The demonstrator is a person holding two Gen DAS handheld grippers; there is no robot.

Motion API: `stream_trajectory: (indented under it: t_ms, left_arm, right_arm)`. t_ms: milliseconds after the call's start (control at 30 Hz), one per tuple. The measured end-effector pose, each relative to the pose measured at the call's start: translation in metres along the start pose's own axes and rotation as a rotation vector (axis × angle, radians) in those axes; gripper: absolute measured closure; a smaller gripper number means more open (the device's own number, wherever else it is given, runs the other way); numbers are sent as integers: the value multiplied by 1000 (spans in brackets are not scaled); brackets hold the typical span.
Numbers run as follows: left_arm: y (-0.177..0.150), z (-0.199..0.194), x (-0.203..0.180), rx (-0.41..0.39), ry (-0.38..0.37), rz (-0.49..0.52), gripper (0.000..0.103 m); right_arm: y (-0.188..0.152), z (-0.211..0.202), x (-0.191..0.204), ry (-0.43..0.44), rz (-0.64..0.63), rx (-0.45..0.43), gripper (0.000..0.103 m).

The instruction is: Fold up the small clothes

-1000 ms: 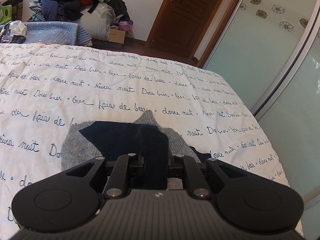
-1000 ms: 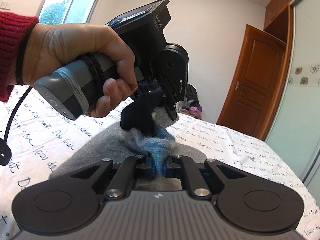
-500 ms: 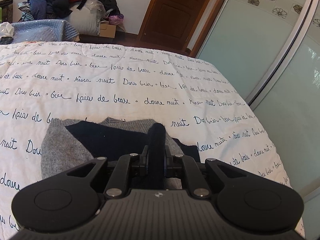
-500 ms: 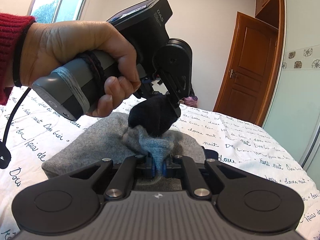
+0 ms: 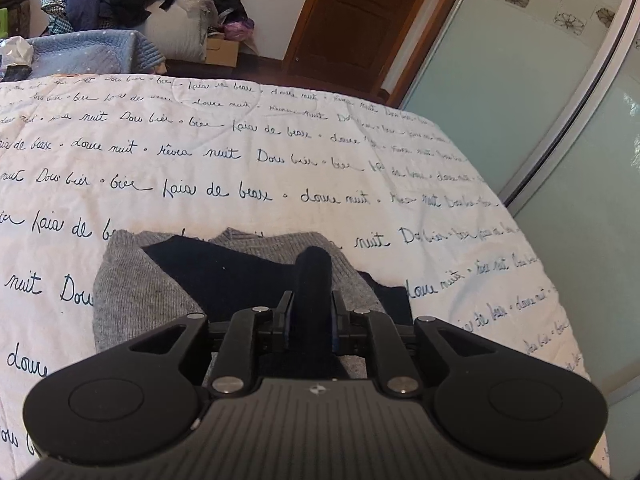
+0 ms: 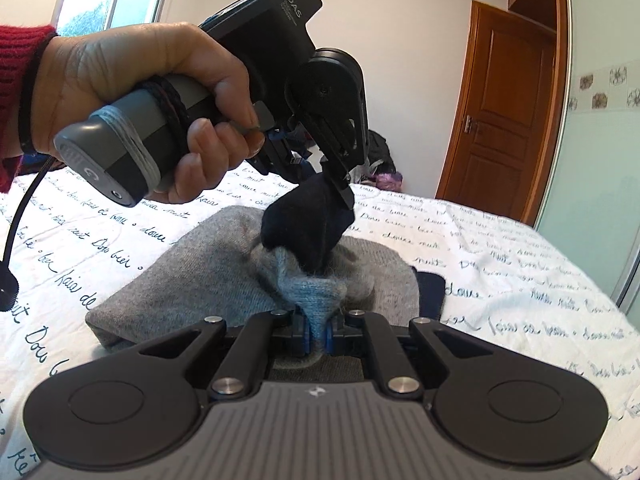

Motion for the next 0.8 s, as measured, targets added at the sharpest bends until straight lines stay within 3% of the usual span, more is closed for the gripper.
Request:
stream_trajectory:
  t_ms: [33,100,200,400,600,667,733,800]
  left_arm:
    - [-1,2,-3,5,7,14,83]
    - [-3,7,-9,29,25,44,66]
    - [-8,17,-21,77,66,100,48]
    - [-22,40,-52,129,243,305,33]
    - [-42,56,-81,83,443,572,16]
    - [-48,56,-87,44,476,637,17]
    - [-51,54,-87,26,444,644,29]
    - [-49,53,-83,57,364,573,56]
  right_arm:
    - [-1,0,-1,3,5,1,96]
    - [-1,0,-1,6,8,3,96]
    - [-3,0,0,11,6,9,96]
    - [-7,1,-1,29,18,29,96]
    - [-9,1,4,49,6,32,96]
    - [-9,1,4,55,2,29,96]
    - [-9,1,4,58,4,28,96]
    - [-10,1,1,62,18,28,96]
Point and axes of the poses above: each gripper's, at about its wrist camera, not at the fingertips, and z roughly the way its jaws point, x to its left, y to its top, the point moved 4 cm from there along z, roughly the way its jaws point, and after that the axes turned 9 degrees about y, right-handed, at the moved point
